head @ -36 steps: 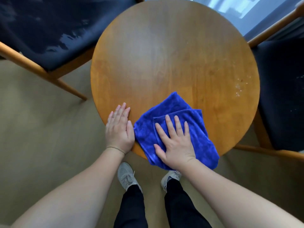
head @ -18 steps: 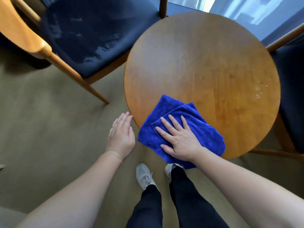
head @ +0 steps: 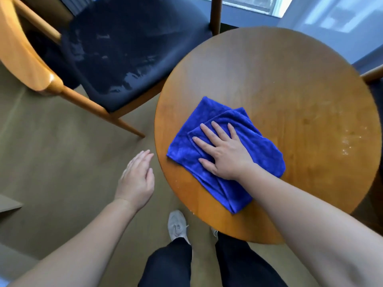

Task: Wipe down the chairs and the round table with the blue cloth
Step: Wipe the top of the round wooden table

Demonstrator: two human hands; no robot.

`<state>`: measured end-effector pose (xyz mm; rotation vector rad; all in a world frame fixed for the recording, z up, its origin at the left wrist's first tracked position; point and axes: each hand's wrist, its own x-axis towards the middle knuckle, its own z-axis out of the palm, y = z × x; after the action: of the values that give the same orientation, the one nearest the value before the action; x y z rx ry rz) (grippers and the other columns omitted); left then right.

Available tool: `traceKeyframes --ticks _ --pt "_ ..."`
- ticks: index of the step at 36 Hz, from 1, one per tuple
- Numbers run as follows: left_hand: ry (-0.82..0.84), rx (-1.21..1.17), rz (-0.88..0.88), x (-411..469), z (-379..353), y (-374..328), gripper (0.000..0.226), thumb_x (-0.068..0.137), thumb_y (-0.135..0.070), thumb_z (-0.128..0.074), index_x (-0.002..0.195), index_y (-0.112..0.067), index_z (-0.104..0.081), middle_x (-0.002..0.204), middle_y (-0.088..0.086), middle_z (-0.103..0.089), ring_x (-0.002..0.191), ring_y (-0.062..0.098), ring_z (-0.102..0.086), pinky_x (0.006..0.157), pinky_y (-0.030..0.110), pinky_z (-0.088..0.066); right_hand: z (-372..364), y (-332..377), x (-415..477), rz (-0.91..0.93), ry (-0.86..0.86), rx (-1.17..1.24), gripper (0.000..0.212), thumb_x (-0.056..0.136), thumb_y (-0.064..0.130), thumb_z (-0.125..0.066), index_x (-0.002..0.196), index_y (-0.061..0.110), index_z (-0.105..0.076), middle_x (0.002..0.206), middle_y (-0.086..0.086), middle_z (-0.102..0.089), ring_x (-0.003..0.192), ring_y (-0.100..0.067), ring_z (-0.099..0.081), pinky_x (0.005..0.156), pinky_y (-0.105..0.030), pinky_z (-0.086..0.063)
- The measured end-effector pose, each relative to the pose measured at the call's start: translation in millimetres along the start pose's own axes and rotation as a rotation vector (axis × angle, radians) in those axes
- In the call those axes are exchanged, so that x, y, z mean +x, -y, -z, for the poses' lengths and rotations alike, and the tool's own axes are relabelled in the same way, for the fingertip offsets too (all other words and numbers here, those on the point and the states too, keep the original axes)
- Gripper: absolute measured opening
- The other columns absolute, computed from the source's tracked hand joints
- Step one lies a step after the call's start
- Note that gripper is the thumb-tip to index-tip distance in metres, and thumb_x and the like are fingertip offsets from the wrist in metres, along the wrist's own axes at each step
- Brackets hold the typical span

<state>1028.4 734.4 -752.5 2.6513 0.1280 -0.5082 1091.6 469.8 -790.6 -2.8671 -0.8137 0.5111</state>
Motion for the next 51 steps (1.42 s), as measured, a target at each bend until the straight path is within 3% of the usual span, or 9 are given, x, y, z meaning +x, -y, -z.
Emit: traceKeyframes --ticks 6,12,20,24,28,32,37,41,51 --pt "0.011 -0.078 -0.012 11.4 -2.7 3.4 0.044 0.096 -0.016 -0.038 0.139 -0.010 -0.045 0.147 0.001 -0.041 0.139 0.014 -0.030 0.113 0.026 -0.020 26.0 -38.5 46.3 -0.193 -0.039 -0.023 0.069 0.090 0.065 -0.015 0.153 0.038 -0.019 0.164 0.001 -0.006 0.150 -0.027 -0.003 0.118 -0.054 0.004" --pt "0.065 -0.092 -0.094 27.1 9.9 22.5 0.042 0.096 -0.011 -0.043 0.138 -0.012 -0.045 0.146 -0.001 -0.041 0.138 0.012 -0.030 0.113 0.027 -0.022 37.1 -56.1 75.3 -0.411 -0.072 0.005 0.065 0.094 0.061 -0.028 0.153 0.037 -0.016 0.164 0.000 -0.001 0.150 -0.026 0.002 0.120 -0.052 0.003" --pt "0.134 -0.067 -0.222 43.5 27.9 35.1 0.049 0.089 -0.022 -0.036 0.136 -0.010 -0.048 0.144 0.001 -0.044 0.136 0.016 -0.034 0.112 0.027 -0.022 21.2 -4.9 36.3 -0.562 -0.008 0.029 0.072 0.090 0.062 -0.014 0.155 0.029 -0.016 0.164 -0.005 -0.004 0.150 -0.030 -0.002 0.120 -0.052 -0.003" --pt "0.149 -0.071 -0.253 44.4 34.0 33.1 0.049 0.088 -0.022 -0.037 0.134 -0.010 -0.050 0.143 0.002 -0.046 0.136 0.016 -0.036 0.111 0.027 -0.022 -3.5 49.3 -8.9 -0.633 -0.003 0.128 0.069 0.092 0.059 -0.024 0.152 0.024 -0.028 0.161 -0.011 -0.016 0.148 -0.035 -0.012 0.117 -0.058 -0.013" --pt "0.146 -0.078 -0.272 41.8 38.3 34.0 0.049 0.088 -0.021 -0.038 0.133 -0.009 -0.051 0.141 0.004 -0.048 0.134 0.017 -0.039 0.110 0.027 -0.025 -21.4 94.8 -44.0 -0.580 0.018 0.135 0.070 0.092 0.059 -0.031 0.149 0.019 -0.031 0.157 -0.018 -0.024 0.144 -0.041 -0.019 0.112 -0.060 -0.018" --pt "0.130 -0.087 -0.263 39.9 41.4 36.6 0.048 0.088 -0.021 -0.038 0.132 -0.009 -0.052 0.140 0.002 -0.049 0.133 0.016 -0.039 0.109 0.026 -0.025 -9.8 77.9 -70.8 -0.301 -0.016 0.066 0.078 0.088 0.071 -0.033 0.150 0.022 -0.028 0.157 -0.019 -0.023 0.144 -0.042 -0.021 0.108 -0.063 -0.029" --pt "0.139 -0.061 -0.277 43.5 37.3 44.2 0.047 0.087 -0.021 -0.038 0.131 -0.010 -0.053 0.140 0.003 -0.049 0.132 0.016 -0.040 0.109 0.025 -0.025 -2.6 38.8 -89.4 -0.013 0.218 -0.101 0.113 0.066 0.097 -0.032 0.153 0.025 -0.025 0.159 -0.022 -0.012 0.145 -0.047 -0.008 0.111 -0.068 -0.008" --pt "0.136 -0.052 -0.266 47.6 32.7 47.5 0.047 0.087 -0.021 -0.039 0.130 -0.008 -0.053 0.140 0.004 -0.049 0.132 0.016 -0.040 0.108 0.024 -0.025 -11.1 48.8 -81.1 -0.068 0.274 -0.072 0.123 0.059 0.099 -0.035 0.153 0.021 -0.021 0.157 -0.028 -0.010 0.143 -0.053 -0.004 0.110 -0.069 -0.008" --pt "0.075 -0.092 -0.231 60.9 36.6 54.7 0.046 0.086 -0.020 -0.041 0.128 -0.007 -0.055 0.138 0.005 -0.051 0.129 0.016 -0.042 0.106 0.026 -0.028 -15.0 116.9 -14.7 -0.458 0.102 0.114 0.113 0.063 0.091 -0.038 0.151 0.020 -0.026 0.157 -0.028 -0.011 0.142 -0.054 -0.006 0.109 -0.070 -0.009"
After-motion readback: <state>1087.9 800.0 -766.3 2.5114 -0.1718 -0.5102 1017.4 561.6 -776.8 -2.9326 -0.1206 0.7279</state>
